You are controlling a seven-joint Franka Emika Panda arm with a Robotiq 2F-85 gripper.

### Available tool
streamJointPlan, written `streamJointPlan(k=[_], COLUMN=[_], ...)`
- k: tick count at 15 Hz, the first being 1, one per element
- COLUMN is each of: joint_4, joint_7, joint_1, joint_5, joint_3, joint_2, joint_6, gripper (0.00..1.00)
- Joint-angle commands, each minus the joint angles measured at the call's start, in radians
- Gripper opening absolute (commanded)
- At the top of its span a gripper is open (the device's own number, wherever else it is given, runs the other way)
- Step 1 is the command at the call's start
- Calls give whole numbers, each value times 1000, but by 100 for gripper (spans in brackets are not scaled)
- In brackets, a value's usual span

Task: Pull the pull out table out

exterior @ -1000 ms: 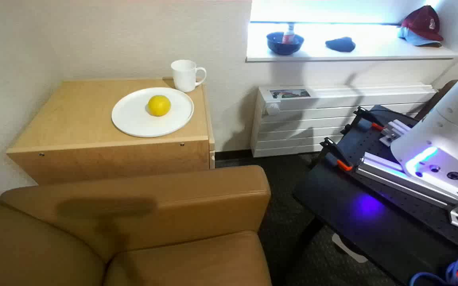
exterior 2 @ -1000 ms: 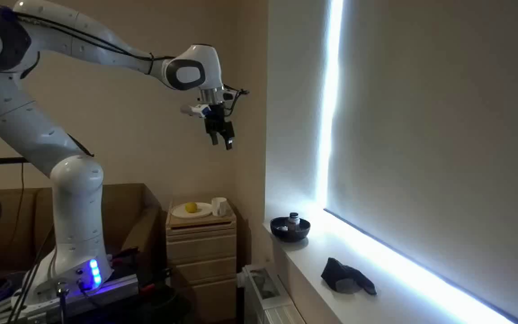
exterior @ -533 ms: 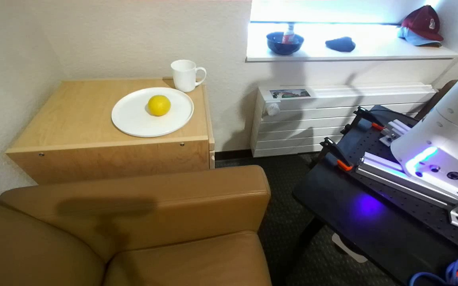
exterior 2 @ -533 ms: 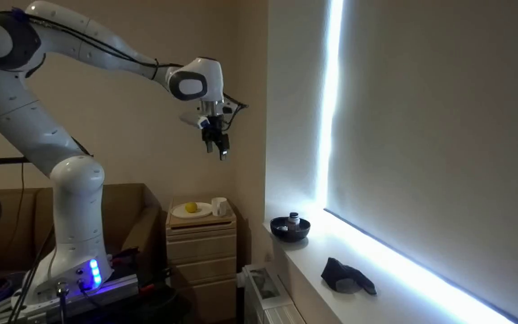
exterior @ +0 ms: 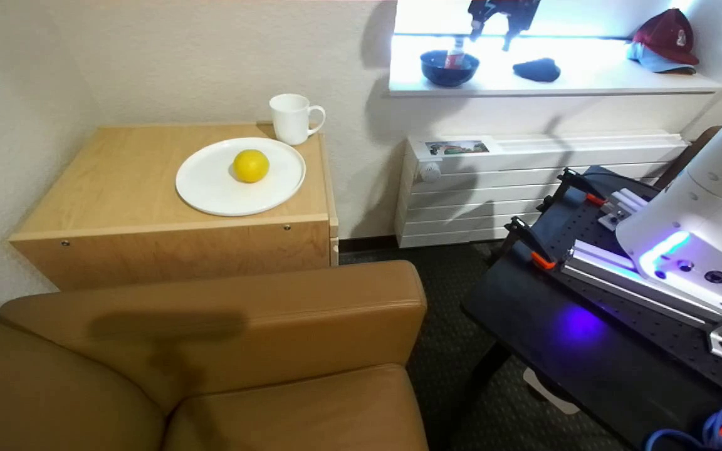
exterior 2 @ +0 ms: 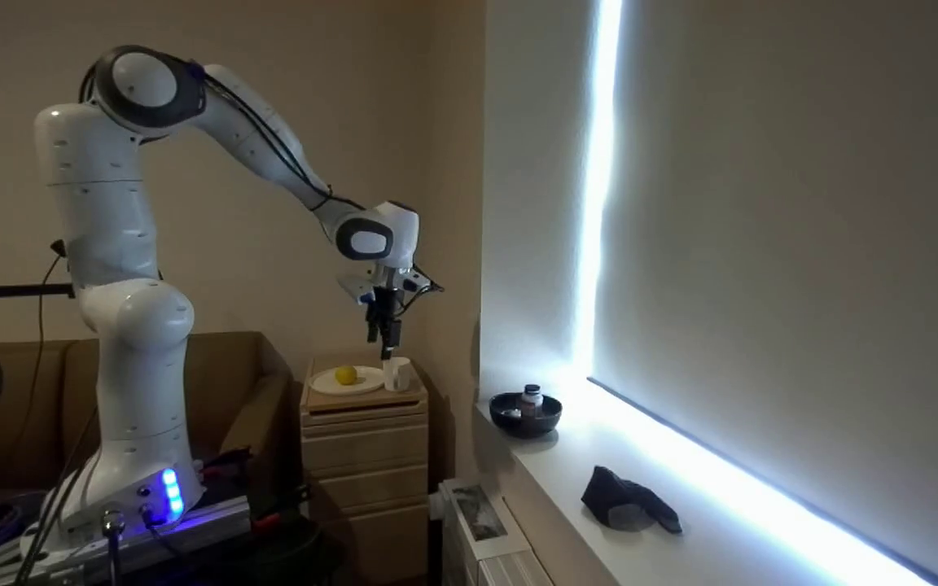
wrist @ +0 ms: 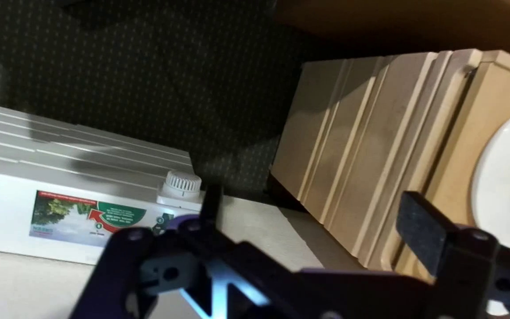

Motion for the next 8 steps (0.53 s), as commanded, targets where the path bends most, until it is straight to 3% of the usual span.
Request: streamJointPlan(k=[1, 2, 8], joint_4=[106, 41, 111], joint_7=[98, 71, 105], joint_1=[-17, -27, -20], joint_5=[-39, -23, -2], joint_3=[70, 70, 93], joint_2=[104, 74, 139], joint_6=[-54, 2, -15], gripper=[100, 100, 100])
